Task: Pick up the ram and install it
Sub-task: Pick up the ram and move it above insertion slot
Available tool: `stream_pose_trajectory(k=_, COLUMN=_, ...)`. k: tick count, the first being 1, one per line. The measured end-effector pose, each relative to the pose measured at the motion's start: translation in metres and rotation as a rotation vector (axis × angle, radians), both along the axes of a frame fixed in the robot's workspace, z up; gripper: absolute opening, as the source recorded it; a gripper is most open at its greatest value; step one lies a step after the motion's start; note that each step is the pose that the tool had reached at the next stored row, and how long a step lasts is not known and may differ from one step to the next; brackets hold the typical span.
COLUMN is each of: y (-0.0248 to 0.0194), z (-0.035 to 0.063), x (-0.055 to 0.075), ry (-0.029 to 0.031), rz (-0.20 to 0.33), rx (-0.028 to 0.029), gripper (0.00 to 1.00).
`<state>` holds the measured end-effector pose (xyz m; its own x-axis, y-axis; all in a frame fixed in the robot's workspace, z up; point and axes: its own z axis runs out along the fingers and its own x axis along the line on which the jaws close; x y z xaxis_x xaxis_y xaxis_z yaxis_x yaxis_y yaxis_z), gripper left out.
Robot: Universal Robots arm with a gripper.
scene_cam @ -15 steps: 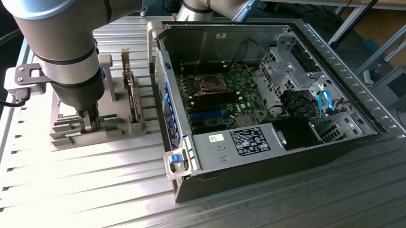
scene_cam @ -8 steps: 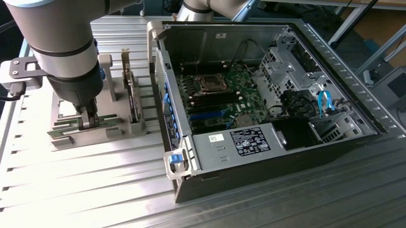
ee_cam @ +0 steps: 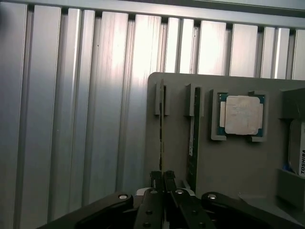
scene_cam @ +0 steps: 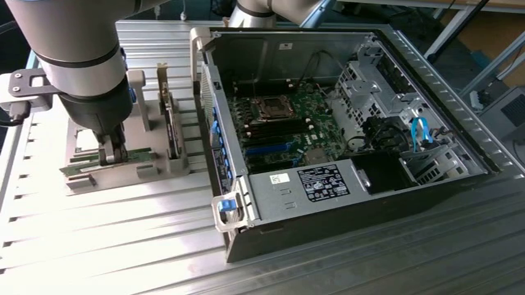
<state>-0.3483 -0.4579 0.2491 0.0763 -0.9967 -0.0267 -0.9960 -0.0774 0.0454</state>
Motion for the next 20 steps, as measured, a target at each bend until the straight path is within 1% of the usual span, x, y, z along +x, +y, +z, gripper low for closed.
stream_pose_trajectory(k=12, y=0.0000, z=0.0150, x=0.000, ry=0.0000, rz=-0.014, rx=0.0000, gripper=0.13)
stream_pose_trajectory(k=20, y=0.0000, z=0.0283, x=0.000, ry=0.0001, rz=-0.022, rx=0.0000, gripper=0.13)
